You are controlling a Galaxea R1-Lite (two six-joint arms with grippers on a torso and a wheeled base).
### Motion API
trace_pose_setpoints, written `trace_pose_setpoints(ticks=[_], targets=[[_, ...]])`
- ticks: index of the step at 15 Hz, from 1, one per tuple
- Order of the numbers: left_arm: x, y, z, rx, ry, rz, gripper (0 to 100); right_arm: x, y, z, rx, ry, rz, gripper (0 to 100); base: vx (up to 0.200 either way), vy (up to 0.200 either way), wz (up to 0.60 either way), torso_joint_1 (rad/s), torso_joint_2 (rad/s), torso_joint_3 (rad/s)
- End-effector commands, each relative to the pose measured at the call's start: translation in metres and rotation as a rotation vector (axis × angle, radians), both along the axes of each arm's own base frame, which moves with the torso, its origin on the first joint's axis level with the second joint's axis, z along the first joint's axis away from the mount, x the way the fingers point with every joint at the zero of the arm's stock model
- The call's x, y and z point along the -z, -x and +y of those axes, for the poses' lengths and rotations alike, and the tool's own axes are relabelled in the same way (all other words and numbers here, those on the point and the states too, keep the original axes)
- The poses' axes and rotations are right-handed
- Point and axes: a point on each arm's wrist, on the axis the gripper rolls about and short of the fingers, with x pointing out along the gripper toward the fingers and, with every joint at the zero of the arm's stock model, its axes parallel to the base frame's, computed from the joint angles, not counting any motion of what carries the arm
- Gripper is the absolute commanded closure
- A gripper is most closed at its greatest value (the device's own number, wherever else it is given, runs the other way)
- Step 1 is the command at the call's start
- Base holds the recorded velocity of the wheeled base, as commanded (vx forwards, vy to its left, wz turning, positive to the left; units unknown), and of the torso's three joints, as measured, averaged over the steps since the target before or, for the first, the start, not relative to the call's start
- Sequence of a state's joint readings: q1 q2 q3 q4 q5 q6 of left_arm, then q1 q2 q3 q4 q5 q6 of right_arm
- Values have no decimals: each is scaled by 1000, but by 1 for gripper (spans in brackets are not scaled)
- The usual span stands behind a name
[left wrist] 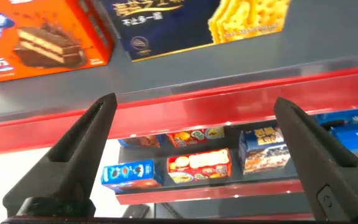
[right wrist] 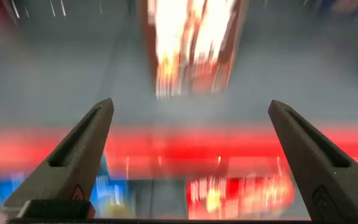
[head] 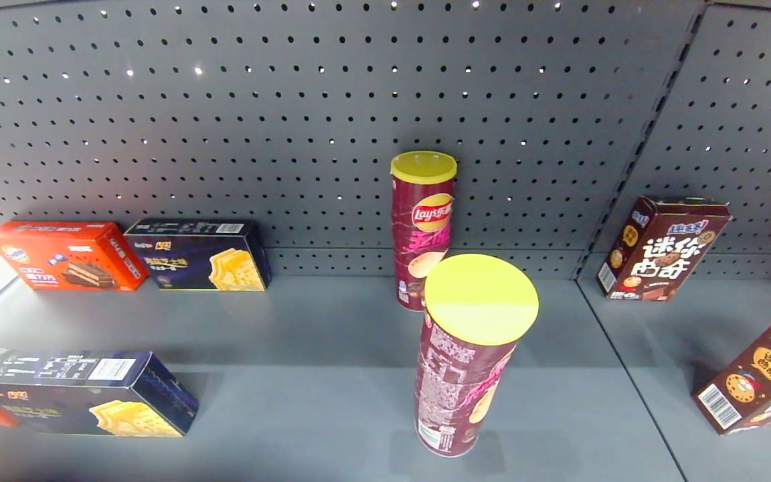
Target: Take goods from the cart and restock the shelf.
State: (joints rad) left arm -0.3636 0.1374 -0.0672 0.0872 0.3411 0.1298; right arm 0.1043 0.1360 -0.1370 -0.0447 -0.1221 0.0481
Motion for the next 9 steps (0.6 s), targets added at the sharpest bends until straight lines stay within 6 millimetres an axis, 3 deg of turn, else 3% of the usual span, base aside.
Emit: trace_pose_setpoints(ticks=[1,4,6,9], targets=[[0,-5,-2,25,2,55,0,-116,-14,3,-85,1,-14,0,0,0,0,0,0,0],[0,-6,-2,23,23,72,0,-121,-19,7,-224,81,20,0,0,0,0,0,0,0],[-1,-9,-3,41,11,102,0,-136,-65,18,-435,165,106,0,0,0,0,0,0,0],[-1,-11,-4,62,3,118,0,-143,-117,34,-516,206,117,0,0,0,0,0,0,0]])
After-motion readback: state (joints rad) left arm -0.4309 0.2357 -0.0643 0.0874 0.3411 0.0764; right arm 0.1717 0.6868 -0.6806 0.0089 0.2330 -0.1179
